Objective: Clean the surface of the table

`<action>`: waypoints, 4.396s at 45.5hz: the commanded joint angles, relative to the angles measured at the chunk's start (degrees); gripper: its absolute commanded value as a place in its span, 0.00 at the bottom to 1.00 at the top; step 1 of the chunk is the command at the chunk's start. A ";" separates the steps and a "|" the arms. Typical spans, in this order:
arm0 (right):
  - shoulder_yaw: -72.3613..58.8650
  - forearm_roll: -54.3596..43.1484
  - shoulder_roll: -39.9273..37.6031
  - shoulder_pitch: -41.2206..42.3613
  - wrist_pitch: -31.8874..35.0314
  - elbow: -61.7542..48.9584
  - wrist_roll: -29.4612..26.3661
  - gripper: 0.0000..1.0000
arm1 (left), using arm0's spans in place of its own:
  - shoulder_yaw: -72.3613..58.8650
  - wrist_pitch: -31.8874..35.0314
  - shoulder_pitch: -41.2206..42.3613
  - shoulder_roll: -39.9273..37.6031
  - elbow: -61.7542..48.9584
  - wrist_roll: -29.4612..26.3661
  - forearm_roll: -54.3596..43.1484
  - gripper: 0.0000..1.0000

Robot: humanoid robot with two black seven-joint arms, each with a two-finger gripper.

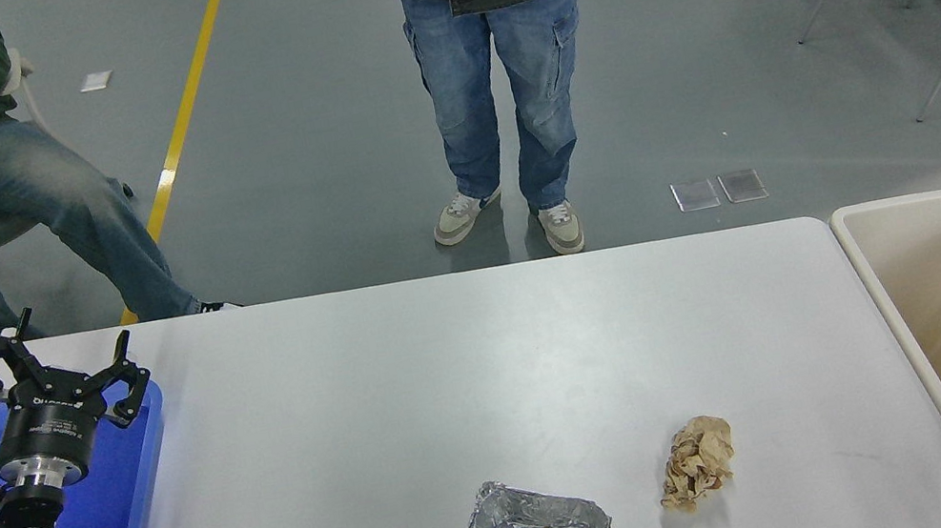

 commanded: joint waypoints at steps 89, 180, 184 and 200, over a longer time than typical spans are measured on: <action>25.03 5.86 -12.31 -0.30 5.87 28.57 1.13 1.00 | 0.09 0.08 0.00 0.00 0.03 0.08 0.00 1.00; 16.52 -27.97 -31.74 -10.23 17.40 92.04 6.49 1.00 | 0.09 0.00 0.00 0.00 0.03 0.08 0.00 1.00; 14.41 -29.47 -32.44 -10.14 16.08 93.62 6.40 1.00 | 0.00 0.00 0.00 0.00 0.03 -0.01 0.00 1.00; 9.13 -31.14 -38.24 -10.05 16.25 100.30 2.72 1.00 | 0.00 0.00 -0.09 0.00 0.03 -0.01 0.00 1.00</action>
